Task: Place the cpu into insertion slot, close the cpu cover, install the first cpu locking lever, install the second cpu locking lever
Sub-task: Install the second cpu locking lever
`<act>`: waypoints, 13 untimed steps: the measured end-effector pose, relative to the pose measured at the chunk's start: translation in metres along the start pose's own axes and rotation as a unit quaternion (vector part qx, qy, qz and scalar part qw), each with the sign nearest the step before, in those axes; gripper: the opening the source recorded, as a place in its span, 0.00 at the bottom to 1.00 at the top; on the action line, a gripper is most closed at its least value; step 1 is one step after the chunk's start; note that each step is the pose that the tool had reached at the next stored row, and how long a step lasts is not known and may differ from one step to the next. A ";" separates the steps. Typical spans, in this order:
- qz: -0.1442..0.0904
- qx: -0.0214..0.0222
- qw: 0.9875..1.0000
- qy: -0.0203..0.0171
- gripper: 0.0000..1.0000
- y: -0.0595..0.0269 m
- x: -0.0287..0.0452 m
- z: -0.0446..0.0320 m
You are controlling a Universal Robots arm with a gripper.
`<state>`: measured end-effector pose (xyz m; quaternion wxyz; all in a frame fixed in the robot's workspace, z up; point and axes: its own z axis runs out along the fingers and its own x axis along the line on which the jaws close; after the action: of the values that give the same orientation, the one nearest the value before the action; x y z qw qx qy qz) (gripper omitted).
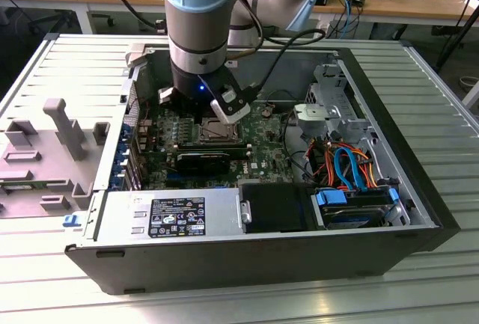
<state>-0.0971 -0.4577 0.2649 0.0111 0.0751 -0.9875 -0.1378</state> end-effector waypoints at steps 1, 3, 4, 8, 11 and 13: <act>0.000 0.008 1.000 0.001 0.11 0.0001 -0.0002 -0.0006; 0.001 0.029 1.000 0.004 0.11 0.0000 -0.0006 -0.0006; 0.002 0.038 0.999 0.006 0.11 0.0000 -0.0007 -0.0006; 0.004 0.084 0.996 0.013 0.11 -0.0002 -0.0017 -0.0007; 0.006 0.131 0.991 0.019 0.11 -0.0004 -0.0032 -0.0008; 0.011 0.151 0.988 0.022 0.11 -0.0004 -0.0033 -0.0007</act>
<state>-0.0938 -0.4577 0.2655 0.0226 0.0682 -0.9973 0.0145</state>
